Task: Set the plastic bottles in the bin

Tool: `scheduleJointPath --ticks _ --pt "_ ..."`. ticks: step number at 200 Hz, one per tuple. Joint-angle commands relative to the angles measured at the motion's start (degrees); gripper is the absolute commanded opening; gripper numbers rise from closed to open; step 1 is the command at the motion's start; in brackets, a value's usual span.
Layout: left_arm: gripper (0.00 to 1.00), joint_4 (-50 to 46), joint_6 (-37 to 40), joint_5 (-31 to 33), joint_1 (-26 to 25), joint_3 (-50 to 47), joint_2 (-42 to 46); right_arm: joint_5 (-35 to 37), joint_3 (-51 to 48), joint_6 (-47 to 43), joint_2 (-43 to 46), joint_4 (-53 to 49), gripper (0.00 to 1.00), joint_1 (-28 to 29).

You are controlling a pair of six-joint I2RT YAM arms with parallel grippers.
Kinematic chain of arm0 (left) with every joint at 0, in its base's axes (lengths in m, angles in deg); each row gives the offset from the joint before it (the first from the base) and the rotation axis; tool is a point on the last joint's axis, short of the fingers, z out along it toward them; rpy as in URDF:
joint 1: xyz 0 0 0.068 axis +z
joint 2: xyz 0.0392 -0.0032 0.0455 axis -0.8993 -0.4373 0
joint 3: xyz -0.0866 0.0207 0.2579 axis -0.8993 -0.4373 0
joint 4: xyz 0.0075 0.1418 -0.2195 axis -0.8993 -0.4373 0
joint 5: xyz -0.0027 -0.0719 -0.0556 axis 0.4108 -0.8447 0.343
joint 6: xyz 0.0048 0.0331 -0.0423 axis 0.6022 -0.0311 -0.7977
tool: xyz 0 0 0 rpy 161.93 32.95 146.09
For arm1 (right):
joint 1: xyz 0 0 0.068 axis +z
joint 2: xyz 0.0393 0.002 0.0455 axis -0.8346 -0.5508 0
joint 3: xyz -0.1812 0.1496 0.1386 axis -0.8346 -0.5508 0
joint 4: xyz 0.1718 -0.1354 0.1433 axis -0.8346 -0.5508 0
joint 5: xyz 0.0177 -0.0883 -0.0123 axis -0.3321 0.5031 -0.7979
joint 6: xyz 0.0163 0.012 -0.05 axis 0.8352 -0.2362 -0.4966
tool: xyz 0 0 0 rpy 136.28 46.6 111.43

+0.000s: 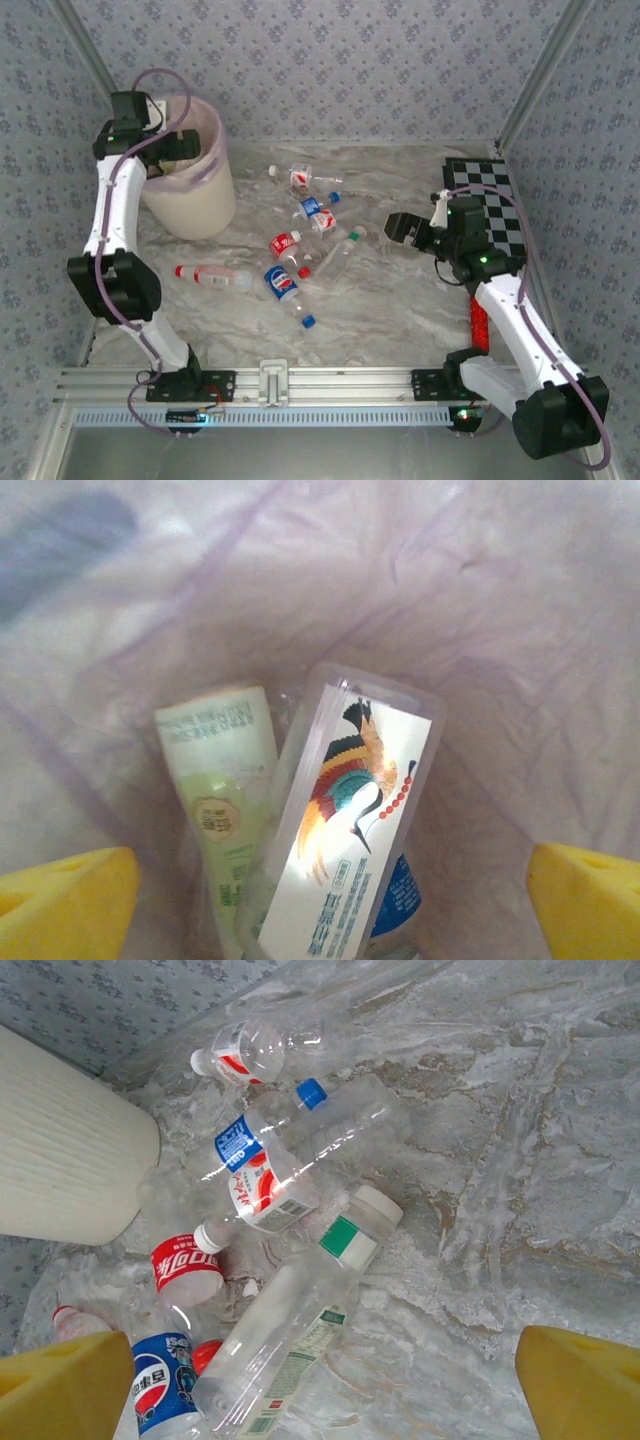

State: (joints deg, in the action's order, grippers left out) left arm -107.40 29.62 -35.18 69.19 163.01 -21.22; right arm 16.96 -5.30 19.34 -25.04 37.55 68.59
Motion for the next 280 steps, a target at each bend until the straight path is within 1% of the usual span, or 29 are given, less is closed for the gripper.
scheduleJointPath --ticks 1,23,30,42,59,75,87,97,106,113,125,142,162,180,212,229,257,280 --pt "0.99 -2.6 2.7 1.9 -0.4 3.4 5.3 -0.8 -0.7 1.4 -1.1 1.8 1.0 -0.7" --pt "0.99 -2.9 3.3 3.8 -1.4 3.5 10.4 -1.5 -0.8 2.0 -2.1 2.1 1.0 -1.0" --pt "0.99 -3.3 3.7 5.2 -2.4 3.8 12.3 -1.5 -1.0 2.1 -2.2 2.0 1.0 -1.2" --pt "0.99 -4.5 4.7 8.6 -5.7 4.1 15.6 -1.2 -1.3 2.1 -2.0 2.0 1.0 -1.5" --pt "0.99 -7.2 5.0 15.4 -13.8 8.3 18.7 -1.3 -2.0 1.5 -1.7 2.0 1.0 -2.5" --pt "0.99 -10.7 5.1 20.1 -23.6 11.0 19.3 -1.7 -2.9 1.4 -1.3 2.4 1.0 -3.5" --pt "0.99 -12.6 4.8 23.0 -30.9 11.1 18.5 -2.1 -3.8 1.7 -1.0 2.5 1.0 -4.5" --pt "0.99 -13.3 3.4 22.5 -35.6 9.7 17.6 -2.4 -4.2 2.1 -0.8 2.0 1.0 -5.5" --pt "0.99 -12.6 1.7 20.0 -38.7 7.0 16.9 -2.8 -4.4 2.3 -0.6 1.2 1.0 -6.7" --pt "0.99 -11.0 0.4 18.1 -41.1 4.8 16.5 -2.9 -4.5 2.3 -0.4 0.4 1.0 -7.6" --pt "0.99 -6.9 -2.7 15.0 -44.4 -1.8 15.6 -2.3 -4.8 2.3 0.1 -1.9 1.0 -9.4" --pt "0.99 -1.2 -7.7 9.1 -47.0 -8.9 12.9 -2.4 -5.5 2.6 0.3 -4.7 1.0 -12.0" --pt "0.99 4.7 -13.7 1.3 -47.9 -15.8 7.8 -5.1 -7.7 3.9 0.7 -4.8 1.0 -14.7" --pt "0.99 9.6 -17.1 -1.3 -49.0 -19.4 2.7 -6.0 -9.4 5.2 1.0 -4.1 1.0 -15.8" --pt "0.99 9.2 -17.8 2.1 -52.7 -18.8 -6.6 -6.4 -10.5 6.2 0.4 -2.6 1.0 -15.9" --pt "0.99 9.7 -18.7 2.1 -53.8 -18.4 -10.5 -6.5 -10.9 7.9 0.1 -2.1 1.0 -15.8" --pt "0.99 11.3 -20.1 0.6 -55.0 -18.2 -14.4 -6.1 -10.9 8.2 -0.3 -2.3 1.0 -15.9" --pt "0.99 11.2 -20.6 1.7 -55.2 -18.7 -15.9 -5.5 -10.6 8.1 -1.5 -1.3 1.0 -15.9"
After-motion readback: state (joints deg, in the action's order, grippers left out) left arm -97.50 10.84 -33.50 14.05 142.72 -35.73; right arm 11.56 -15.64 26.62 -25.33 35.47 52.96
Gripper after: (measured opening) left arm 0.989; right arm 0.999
